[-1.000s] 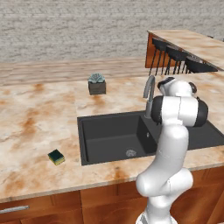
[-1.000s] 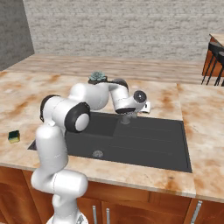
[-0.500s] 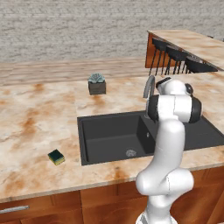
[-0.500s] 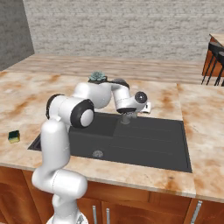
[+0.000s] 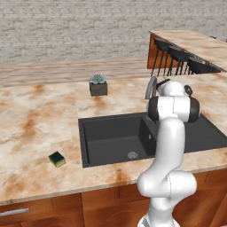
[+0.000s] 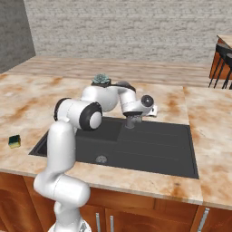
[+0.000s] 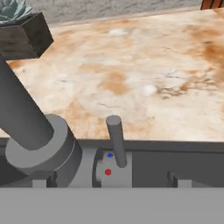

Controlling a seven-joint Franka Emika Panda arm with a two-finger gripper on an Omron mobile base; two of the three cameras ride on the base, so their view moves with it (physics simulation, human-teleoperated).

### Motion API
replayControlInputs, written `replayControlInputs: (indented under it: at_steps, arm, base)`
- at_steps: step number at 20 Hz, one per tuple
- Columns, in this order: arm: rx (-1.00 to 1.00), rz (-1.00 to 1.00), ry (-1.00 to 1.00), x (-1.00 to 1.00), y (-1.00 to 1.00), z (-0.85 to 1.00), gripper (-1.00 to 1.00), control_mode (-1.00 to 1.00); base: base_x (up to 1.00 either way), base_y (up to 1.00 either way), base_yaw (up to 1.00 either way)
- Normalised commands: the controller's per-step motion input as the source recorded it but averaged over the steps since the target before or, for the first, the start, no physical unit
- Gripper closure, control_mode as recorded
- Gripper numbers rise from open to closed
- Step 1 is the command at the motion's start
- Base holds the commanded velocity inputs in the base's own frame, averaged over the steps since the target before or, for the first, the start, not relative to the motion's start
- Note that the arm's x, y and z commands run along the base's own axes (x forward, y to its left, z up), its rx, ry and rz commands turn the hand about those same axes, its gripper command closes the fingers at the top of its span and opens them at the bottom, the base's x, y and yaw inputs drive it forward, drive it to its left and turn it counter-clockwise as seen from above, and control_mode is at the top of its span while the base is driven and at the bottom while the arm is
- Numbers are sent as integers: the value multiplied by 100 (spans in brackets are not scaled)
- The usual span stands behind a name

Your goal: Soak the sponge with water for a few seconds and then drop it inside the sink.

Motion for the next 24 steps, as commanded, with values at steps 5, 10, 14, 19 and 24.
replayControlInputs:
  at_steps: [5,10,14,19,24]
  arm:
    - [0,0,0,27,-7,-19,-100,-100]
    - [0,0,0,26,-8,-20,-100,-100]
    - [0,0,0,25,-9,-15,-100,-100]
    - [0,0,0,24,-6,-12,-100,-100]
    - [0,0,0,25,-9,-14,-100,-100]
  base:
    - [0,0,0]
    - [0,0,0]
    - [0,0,0]
    - [0,0,0]
    - [0,0,0]
